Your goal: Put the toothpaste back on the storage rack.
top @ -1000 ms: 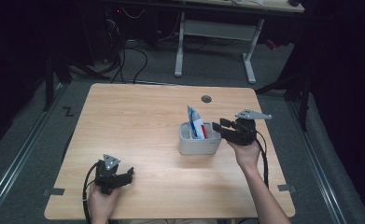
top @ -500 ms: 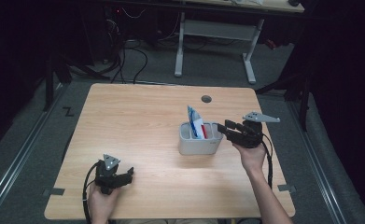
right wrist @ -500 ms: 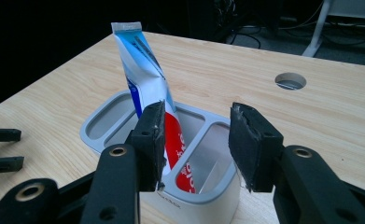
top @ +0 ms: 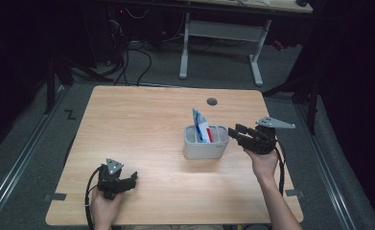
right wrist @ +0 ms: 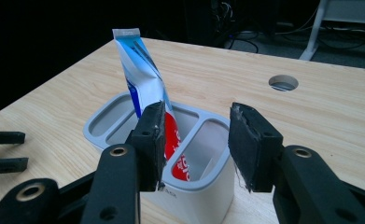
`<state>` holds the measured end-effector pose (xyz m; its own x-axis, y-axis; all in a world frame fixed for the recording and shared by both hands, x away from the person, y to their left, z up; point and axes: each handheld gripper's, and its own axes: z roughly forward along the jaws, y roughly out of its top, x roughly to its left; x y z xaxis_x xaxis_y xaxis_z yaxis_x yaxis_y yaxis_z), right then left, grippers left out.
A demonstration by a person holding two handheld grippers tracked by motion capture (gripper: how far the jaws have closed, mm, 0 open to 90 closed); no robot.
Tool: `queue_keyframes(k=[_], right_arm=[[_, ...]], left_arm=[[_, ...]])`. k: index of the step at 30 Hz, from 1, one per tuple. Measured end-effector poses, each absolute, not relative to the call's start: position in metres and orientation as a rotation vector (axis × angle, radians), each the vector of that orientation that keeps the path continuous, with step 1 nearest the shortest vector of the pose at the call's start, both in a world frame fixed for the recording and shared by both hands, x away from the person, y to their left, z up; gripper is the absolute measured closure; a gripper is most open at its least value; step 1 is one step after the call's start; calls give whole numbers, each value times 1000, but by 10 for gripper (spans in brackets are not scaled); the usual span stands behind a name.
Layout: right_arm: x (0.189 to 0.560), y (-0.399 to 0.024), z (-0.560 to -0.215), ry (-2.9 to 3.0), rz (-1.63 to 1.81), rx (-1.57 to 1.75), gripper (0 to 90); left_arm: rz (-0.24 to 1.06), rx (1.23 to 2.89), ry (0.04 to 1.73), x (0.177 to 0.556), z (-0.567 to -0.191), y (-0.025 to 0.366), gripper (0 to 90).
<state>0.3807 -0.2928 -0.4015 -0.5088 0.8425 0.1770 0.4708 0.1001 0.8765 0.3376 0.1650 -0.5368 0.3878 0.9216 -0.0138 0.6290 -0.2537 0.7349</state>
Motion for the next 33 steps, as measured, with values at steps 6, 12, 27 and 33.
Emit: queue_keyframes(k=[6, 12, 27, 33], right_arm=[[377, -299, -402, 2005, 1377, 1300, 566], [371, -305, -403, 1991, 1379, 1310, 566], [364, -316, -409, 1965, 1384, 1338, 568], [358, -320, -411, 1951, 1383, 1334, 573]], left_arm=[[565, 1984, 1327, 338, -537, 165, 207], [565, 1984, 1328, 338, -537, 165, 207], [565, 1984, 1329, 338, -537, 165, 207], [566, 1984, 1329, 338, -537, 165, 207]])
